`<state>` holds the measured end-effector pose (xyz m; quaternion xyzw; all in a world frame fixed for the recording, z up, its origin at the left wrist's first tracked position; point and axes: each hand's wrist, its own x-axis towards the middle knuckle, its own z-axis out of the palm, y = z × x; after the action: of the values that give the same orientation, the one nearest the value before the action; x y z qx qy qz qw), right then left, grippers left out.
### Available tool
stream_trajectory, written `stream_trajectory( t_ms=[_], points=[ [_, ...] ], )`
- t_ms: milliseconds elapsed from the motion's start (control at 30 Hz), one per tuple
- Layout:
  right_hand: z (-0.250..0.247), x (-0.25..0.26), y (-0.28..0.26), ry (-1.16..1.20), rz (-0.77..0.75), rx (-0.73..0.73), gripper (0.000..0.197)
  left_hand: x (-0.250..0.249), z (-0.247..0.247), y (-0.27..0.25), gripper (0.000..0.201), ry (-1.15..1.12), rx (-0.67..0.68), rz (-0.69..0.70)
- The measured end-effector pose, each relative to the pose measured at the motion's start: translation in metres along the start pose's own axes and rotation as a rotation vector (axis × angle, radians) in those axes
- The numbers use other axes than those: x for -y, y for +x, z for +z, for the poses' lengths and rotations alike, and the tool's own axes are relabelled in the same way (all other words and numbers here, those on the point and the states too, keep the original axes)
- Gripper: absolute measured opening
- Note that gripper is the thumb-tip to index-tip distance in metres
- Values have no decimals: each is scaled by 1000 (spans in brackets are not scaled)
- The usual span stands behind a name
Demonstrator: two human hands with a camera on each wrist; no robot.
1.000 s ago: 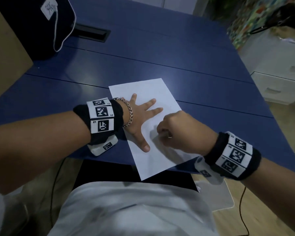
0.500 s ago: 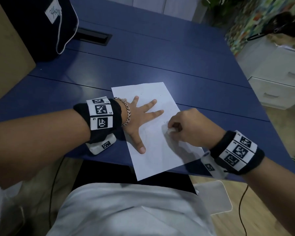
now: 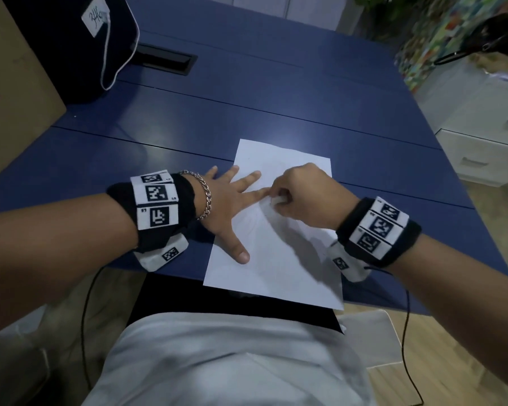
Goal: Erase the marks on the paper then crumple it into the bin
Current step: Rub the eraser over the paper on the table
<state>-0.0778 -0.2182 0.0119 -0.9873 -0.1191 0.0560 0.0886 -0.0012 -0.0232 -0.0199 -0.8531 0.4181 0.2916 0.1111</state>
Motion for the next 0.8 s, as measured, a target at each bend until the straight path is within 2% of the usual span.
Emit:
stream_trajectory(
  t_ms=[67,200,233,367,433,533,567,733,800],
  points=[
    [4,4,-3,3,-32,26,9,-2,-1,-1,156,15,2,-16],
    [-1,17,-19,64,-215,271,7,-4,-2,-2,156,33,14,-35],
    [-2,13,-14,44,-219,258,8,-4,-2,-2,156,37,18,-39],
    [-1,-7,3,3,-95,-4,13,-4,-4,-2,158,30,32,-42],
    [1,2,-6,36,-132,47,9,-4,-4,-1,157,36,38,-47],
    [-2,18,-21,58,-223,286,6,-5,-4,-1,157,35,46,-52],
    [-4,14,-19,38,-222,290,8,-5,-4,-1,157,40,46,-54],
    [-3,-15,-8,7,-9,34,14,-5,-5,-1,158,39,45,-50],
    [1,-4,-19,25,-48,78,13,-4,-5,0,158,43,49,-54]
  ],
)
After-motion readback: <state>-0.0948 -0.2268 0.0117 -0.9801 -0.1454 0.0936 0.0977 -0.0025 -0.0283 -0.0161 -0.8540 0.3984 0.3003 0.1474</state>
